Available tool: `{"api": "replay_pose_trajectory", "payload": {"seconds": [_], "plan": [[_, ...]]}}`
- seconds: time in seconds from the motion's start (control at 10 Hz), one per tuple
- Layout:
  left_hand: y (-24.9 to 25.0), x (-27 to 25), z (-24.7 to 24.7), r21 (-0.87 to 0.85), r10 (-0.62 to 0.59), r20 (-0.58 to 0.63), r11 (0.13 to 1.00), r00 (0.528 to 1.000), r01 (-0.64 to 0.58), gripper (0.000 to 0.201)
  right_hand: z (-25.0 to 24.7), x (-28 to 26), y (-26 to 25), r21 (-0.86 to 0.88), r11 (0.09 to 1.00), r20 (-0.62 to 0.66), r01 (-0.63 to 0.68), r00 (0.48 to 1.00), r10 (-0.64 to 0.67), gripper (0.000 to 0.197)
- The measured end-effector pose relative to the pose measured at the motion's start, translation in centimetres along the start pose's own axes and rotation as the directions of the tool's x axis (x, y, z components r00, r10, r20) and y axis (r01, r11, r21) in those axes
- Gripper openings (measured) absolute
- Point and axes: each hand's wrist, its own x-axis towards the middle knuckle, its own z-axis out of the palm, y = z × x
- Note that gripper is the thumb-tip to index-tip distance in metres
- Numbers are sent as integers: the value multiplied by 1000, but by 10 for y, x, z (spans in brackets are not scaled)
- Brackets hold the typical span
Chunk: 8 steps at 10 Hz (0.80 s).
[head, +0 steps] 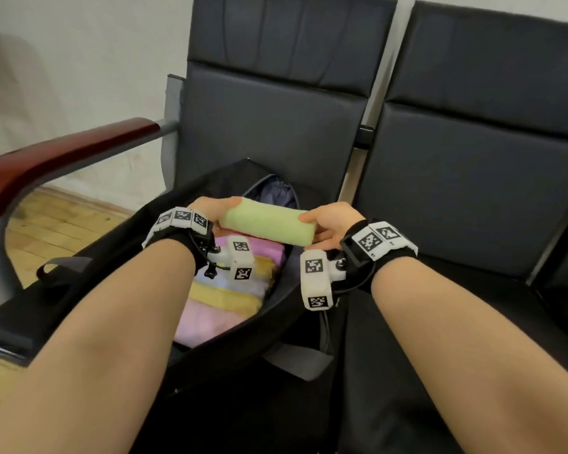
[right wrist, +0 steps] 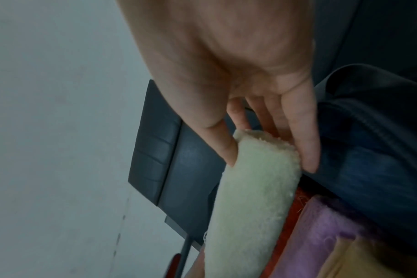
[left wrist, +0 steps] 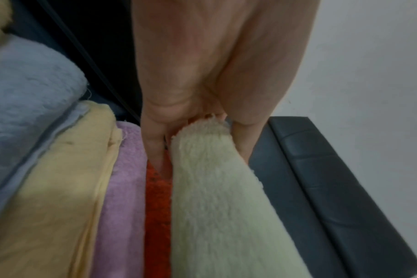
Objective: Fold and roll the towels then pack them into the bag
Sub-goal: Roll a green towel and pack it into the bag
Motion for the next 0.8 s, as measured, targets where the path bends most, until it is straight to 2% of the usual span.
{"api": "replay_pose_trajectory", "payload": {"seconds": [0.1,0.2,0.3,0.4,0.5,0.6,0.7,0.8], "plan": [[-19,43,9,94,-117,38,989,992,113,57,10,30,-1,-171,984,4,-52,999,53,28],[-19,58,19,260,-53,-1,964,999,52,60,21,49,-4,-300,950,11,-84,996,92,44],[-14,79,20,341,-27,-101,938,995,60,62,33,61,-13,-287,955,31,-79,995,91,45],[-11,98,8,239,33,-88,971,996,-11,56,41,77,-19,-264,963,81,53,996,-32,46],[-15,107,-1,231,97,-123,971,988,-66,55,48,90,-17,-254,956,91,144,988,-125,45],[-26,117,-5,195,181,-108,968,978,-157,49,55,103,-10,-282,946,86,163,986,-144,44],[-37,116,-7,213,187,-51,962,981,-172,47,58,109,-2,-411,892,70,186,983,-172,45],[-31,113,-7,186,161,-54,971,985,-149,45,56,108,-2,-526,825,75,207,977,-198,45]]}}
